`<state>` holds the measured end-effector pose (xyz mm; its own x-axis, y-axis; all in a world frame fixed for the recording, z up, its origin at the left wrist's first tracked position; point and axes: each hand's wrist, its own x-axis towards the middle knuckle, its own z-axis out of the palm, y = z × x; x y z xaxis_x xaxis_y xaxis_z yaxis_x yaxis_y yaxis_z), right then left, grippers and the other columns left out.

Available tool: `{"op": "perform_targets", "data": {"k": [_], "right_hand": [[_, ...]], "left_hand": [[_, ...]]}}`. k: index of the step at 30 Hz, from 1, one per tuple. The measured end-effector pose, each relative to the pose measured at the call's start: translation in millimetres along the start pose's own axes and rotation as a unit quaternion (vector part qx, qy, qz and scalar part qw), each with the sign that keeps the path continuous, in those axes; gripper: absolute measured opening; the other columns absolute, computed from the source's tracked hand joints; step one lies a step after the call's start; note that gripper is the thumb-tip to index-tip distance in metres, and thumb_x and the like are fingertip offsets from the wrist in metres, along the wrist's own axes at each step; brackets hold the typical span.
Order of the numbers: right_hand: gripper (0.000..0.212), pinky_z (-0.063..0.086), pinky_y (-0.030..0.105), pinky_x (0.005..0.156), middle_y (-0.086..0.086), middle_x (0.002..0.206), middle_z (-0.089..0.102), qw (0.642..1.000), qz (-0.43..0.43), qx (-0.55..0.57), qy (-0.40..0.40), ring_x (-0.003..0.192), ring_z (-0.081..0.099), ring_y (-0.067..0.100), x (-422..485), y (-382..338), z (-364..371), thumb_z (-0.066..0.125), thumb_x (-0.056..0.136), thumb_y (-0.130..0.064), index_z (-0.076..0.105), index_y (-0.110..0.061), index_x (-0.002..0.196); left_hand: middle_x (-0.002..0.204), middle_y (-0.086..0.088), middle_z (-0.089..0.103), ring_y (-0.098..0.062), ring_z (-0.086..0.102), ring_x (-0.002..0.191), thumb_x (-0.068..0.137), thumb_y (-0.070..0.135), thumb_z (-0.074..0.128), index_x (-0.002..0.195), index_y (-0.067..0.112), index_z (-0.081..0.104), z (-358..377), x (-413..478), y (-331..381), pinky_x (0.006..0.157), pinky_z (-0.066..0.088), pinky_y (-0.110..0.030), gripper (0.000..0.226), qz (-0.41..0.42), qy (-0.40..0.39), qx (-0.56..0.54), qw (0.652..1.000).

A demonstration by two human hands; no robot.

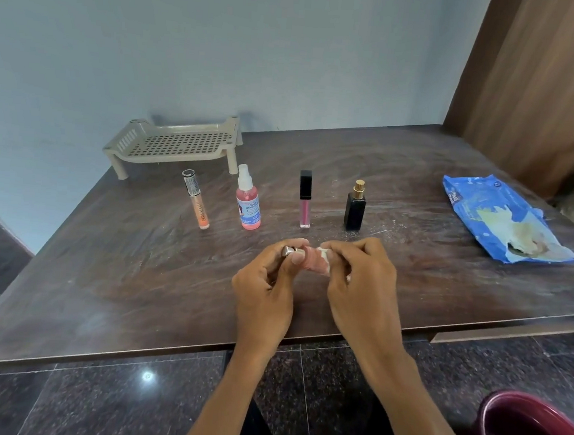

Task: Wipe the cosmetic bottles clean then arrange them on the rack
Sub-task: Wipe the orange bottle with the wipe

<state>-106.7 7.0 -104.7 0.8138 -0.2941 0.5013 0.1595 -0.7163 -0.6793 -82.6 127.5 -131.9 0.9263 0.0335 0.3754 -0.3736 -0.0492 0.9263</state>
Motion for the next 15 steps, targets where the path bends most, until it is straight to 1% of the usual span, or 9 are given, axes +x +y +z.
{"op": "perform_targets", "data": {"k": [2, 3, 7, 9, 12, 14, 15], "right_hand": [[0.018, 0.045, 0.014, 0.071, -0.003, 0.093, 0.050, 1.000, -0.024, 0.018, 0.008, 0.077, 0.053, 0.005, -3, -8, 6, 0.056, 0.097, -0.013, 0.071, -0.014, 0.107], [0.019, 0.045, 0.014, 0.071, -0.003, 0.092, 0.050, 0.999, -0.030, 0.023, 0.012, 0.076, 0.053, 0.006, -4, -8, 8, 0.056, 0.097, -0.013, 0.071, -0.014, 0.108], [0.023, 0.044, 0.009, 0.072, -0.003, 0.092, 0.050, 0.999, -0.010, 0.023, 0.037, 0.075, 0.052, 0.004, -12, 6, 6, 0.058, 0.096, -0.015, 0.069, -0.013, 0.116], [0.024, 0.043, 0.007, 0.073, -0.003, 0.091, 0.050, 0.998, 0.023, 0.020, 0.050, 0.075, 0.052, 0.004, -15, 16, 1, 0.057, 0.096, -0.016, 0.069, -0.013, 0.117], [0.025, 0.042, 0.008, 0.069, -0.003, 0.089, 0.049, 0.998, 0.046, 0.005, 0.047, 0.074, 0.051, 0.005, -14, 23, -2, 0.057, 0.096, -0.016, 0.069, -0.013, 0.117], [0.024, 0.043, 0.010, 0.068, -0.003, 0.089, 0.049, 0.999, 0.035, 0.003, 0.040, 0.074, 0.051, 0.005, -10, 18, 0, 0.057, 0.096, -0.016, 0.070, -0.014, 0.117], [0.024, 0.044, 0.012, 0.068, -0.003, 0.090, 0.049, 0.999, 0.024, 0.008, 0.037, 0.074, 0.051, 0.006, -9, 12, 2, 0.057, 0.097, -0.016, 0.070, -0.014, 0.116]], "left_hand": [[0.095, 0.006, 0.078, -0.011, 0.075, 0.092, 0.096, 0.025, 0.064, 0.107, 0.018, 0.075, 0, 0, 3, 0.085, 0.061, -0.038, 0.017, 0.008, 0.009, 0.011, 1.000], [0.094, 0.006, 0.079, -0.010, 0.075, 0.091, 0.096, 0.024, 0.064, 0.107, 0.017, 0.075, 0, 0, 4, 0.084, 0.061, -0.037, 0.017, 0.007, 0.011, 0.011, 1.000], [0.096, 0.001, 0.079, -0.017, 0.075, 0.096, 0.095, 0.028, 0.065, 0.106, 0.016, 0.076, 0, 0, 0, 0.090, 0.059, -0.047, 0.020, -0.006, 0.021, -0.009, 1.000], [0.097, 0.001, 0.079, -0.017, 0.075, 0.097, 0.096, 0.027, 0.065, 0.106, 0.014, 0.076, 1, 0, -1, 0.090, 0.059, -0.047, 0.020, -0.010, 0.028, -0.014, 0.999], [0.096, 0.002, 0.079, -0.013, 0.075, 0.095, 0.095, 0.021, 0.067, 0.106, 0.013, 0.076, 3, 0, 2, 0.086, 0.060, -0.036, 0.016, -0.004, 0.028, -0.004, 1.000], [0.093, 0.004, 0.079, -0.010, 0.075, 0.091, 0.094, 0.021, 0.068, 0.102, 0.014, 0.077, 2, 0, 4, 0.083, 0.060, -0.029, 0.014, 0.009, 0.031, 0.007, 0.999], [0.092, 0.005, 0.079, -0.009, 0.075, 0.089, 0.093, 0.022, 0.069, 0.101, 0.015, 0.077, 1, -1, 6, 0.082, 0.060, -0.028, 0.013, 0.016, 0.031, 0.013, 0.999]]}}
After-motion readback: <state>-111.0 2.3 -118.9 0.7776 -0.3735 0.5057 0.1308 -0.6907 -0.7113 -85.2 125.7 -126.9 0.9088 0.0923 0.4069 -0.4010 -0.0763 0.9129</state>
